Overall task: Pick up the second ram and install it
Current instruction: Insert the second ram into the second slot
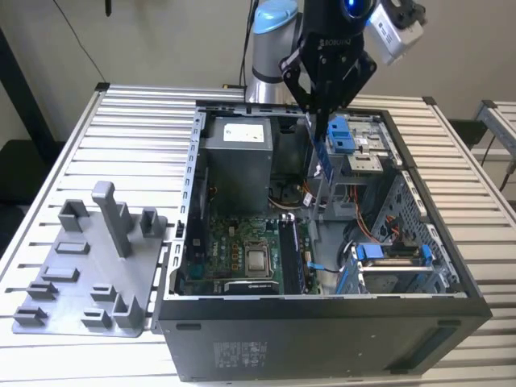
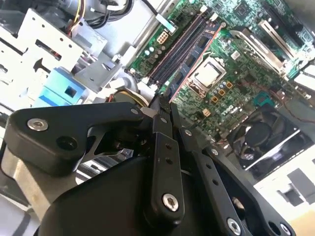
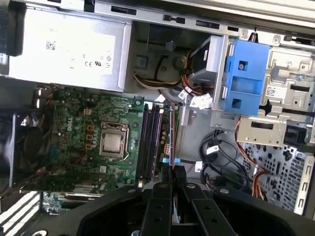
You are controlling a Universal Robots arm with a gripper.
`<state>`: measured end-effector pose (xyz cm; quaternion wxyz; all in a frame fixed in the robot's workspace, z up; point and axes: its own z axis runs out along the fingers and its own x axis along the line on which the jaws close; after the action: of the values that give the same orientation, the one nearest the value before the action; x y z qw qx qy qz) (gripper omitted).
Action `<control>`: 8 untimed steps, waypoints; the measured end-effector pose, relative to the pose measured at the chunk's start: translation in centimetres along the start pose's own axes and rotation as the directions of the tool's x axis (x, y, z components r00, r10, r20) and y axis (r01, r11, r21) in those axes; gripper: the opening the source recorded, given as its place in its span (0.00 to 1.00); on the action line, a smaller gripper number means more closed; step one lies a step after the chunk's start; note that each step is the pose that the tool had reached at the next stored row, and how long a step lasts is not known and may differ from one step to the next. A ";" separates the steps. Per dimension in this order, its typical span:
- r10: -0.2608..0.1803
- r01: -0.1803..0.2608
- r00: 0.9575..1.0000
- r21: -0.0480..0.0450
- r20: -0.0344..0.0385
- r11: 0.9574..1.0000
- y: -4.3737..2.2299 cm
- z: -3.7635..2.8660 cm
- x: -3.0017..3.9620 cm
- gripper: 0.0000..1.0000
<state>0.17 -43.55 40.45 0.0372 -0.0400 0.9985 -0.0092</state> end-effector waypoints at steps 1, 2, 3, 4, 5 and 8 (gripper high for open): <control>0.013 -0.013 1.000 0.001 0.000 1.000 0.00 0.01 0.00 0.14; 0.026 -0.026 1.000 0.002 -0.001 1.000 0.00 0.01 0.00 0.14; 0.038 -0.038 0.999 0.003 -0.001 0.999 0.00 0.02 0.00 0.14; 0.050 -0.050 0.999 0.004 -0.001 0.999 0.00 0.02 0.00 0.14; 0.060 -0.060 0.998 0.004 -0.001 0.998 0.00 0.03 0.00 0.14; 0.085 -0.085 0.996 0.006 -0.002 0.996 0.00 0.04 0.00 0.14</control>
<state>0.17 -43.55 40.42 0.0368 0.0025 0.9993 -0.0108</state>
